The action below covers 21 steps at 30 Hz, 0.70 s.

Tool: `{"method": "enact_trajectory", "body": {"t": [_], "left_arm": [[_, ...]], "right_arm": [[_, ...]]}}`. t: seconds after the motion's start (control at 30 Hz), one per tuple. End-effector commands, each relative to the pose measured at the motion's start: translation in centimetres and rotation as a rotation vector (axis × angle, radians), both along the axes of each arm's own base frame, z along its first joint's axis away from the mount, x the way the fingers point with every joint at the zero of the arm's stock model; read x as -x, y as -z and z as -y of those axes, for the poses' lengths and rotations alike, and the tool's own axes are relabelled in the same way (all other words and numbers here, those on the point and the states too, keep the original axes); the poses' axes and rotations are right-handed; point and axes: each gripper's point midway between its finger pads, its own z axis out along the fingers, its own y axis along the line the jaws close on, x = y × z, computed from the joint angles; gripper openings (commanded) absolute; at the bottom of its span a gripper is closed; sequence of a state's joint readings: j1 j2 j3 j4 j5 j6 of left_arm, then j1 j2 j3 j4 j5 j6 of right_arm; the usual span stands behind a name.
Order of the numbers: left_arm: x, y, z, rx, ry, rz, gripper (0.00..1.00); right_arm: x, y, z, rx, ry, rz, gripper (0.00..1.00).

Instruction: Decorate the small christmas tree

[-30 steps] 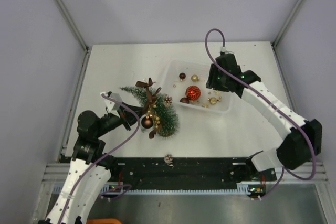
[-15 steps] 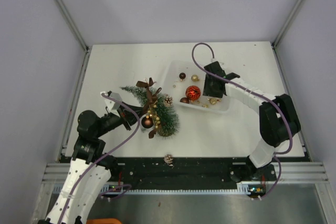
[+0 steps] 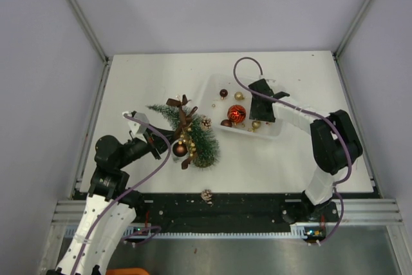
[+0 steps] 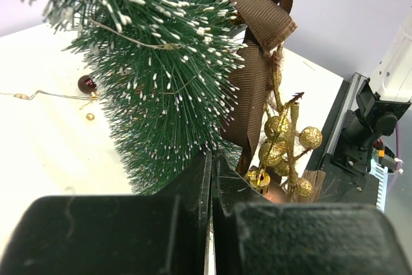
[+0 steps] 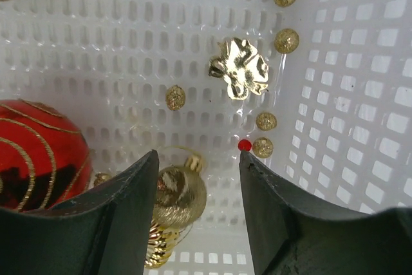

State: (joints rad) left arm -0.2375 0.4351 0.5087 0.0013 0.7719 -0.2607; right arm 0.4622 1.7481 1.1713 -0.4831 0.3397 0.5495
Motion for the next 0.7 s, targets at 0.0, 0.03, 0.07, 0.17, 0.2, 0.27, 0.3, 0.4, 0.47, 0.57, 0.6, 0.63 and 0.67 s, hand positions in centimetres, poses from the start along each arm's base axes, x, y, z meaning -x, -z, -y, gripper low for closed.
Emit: {"method": "enact_trajectory", "body": {"t": [0.0, 0.03, 0.07, 0.17, 0.2, 0.27, 0.3, 0.4, 0.47, 0.57, 0.6, 0.63, 0.67], "left_arm": [[0.0, -2.0, 0.0, 0.030, -0.007, 0.077, 0.00], [0.1, -2.0, 0.0, 0.029, -0.007, 0.076, 0.00], [0.0, -1.9, 0.0, 0.029, -0.008, 0.074, 0.00], [0.2, -2.2, -0.1, 0.031, -0.010, 0.083, 0.00], [0.2, -2.1, -0.1, 0.030, -0.011, 0.083, 0.00], [0.2, -2.2, -0.2, 0.029, -0.013, 0.087, 0.00], [0.2, -2.3, -0.2, 0.029, -0.015, 0.090, 0.00], [0.3, -2.3, -0.2, 0.029, -0.015, 0.091, 0.00], [0.3, -2.3, -0.2, 0.029, -0.016, 0.092, 0.00], [0.3, -2.0, -0.2, 0.027, -0.016, 0.088, 0.00], [0.2, -1.9, -0.2, 0.025, -0.015, 0.083, 0.00], [0.2, -1.9, -0.2, 0.026, -0.015, 0.084, 0.00], [0.1, -1.7, -0.2, 0.025, -0.016, 0.079, 0.00]], "right_arm": [[0.6, 2.0, 1.1, 0.041, 0.019, -0.043, 0.53], [0.7, 2.2, 1.1, 0.045, 0.020, -0.045, 0.52], [0.5, 2.1, 1.1, 0.047, 0.023, -0.039, 0.52], [0.2, 1.9, 1.0, 0.044, 0.023, -0.026, 0.49], [0.0, 1.7, 0.9, 0.040, 0.021, -0.020, 0.47], [0.0, 1.6, 0.5, 0.024, 0.012, -0.024, 0.42], [-0.1, 1.5, 0.2, 0.011, 0.007, -0.024, 0.39], [0.1, 1.1, 0.0, -0.014, 0.006, -0.019, 0.29], [0.1, 0.4, -0.2, -0.031, 0.000, -0.009, 0.24], [0.3, -1.0, -0.5, -0.058, -0.013, 0.018, 0.20], [0.3, -1.7, -0.5, -0.066, -0.014, 0.033, 0.19], [0.3, -2.5, -0.5, -0.073, -0.018, 0.048, 0.18], [0.2, -3.0, -0.5, -0.078, -0.021, 0.060, 0.17]]}}
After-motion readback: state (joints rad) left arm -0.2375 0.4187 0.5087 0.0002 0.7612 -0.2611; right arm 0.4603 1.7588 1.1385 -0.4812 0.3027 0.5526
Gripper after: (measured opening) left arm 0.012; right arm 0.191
